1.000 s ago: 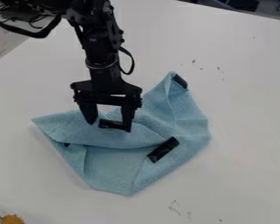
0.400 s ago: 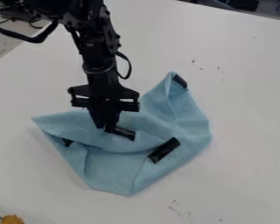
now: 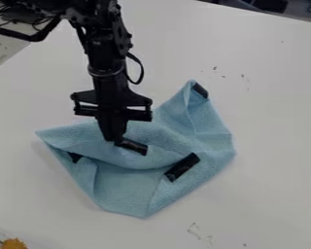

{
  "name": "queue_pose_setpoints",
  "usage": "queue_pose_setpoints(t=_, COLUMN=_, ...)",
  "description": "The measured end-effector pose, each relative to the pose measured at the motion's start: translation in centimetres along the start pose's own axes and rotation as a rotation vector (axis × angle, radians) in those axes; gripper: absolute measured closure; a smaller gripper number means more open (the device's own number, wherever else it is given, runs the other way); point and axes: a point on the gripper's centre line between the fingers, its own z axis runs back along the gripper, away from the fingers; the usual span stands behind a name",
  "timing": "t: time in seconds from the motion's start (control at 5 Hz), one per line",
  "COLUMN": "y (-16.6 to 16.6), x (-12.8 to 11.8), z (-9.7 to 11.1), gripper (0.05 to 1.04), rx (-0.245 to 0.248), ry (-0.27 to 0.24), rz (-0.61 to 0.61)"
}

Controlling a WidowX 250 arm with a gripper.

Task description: Unfold the cloth from top left to bottom right

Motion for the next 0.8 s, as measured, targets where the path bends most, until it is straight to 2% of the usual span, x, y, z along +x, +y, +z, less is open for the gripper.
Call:
queue_pose_setpoints(t=0.2, y=-0.6, x=1.1, z=2.3, gripper=1.030, rx=0.008, ry=-0.035, rz=0.006)
queue_pose_setpoints(t=0.4, y=-1.3, x=3.9, z=5.8, gripper=1.030, rx=-0.021, ry=-0.093, rz=0.044)
queue_pose_setpoints(t=0.6, y=0.3, x=7.4, z=7.0, gripper=1.030, rx=-0.065, ry=-0.138, rz=0.114)
queue_pose_setpoints(t=0.8, y=2.1, x=10.4, z=5.5, gripper=1.030, rx=-0.130, ry=-0.155, rz=0.156)
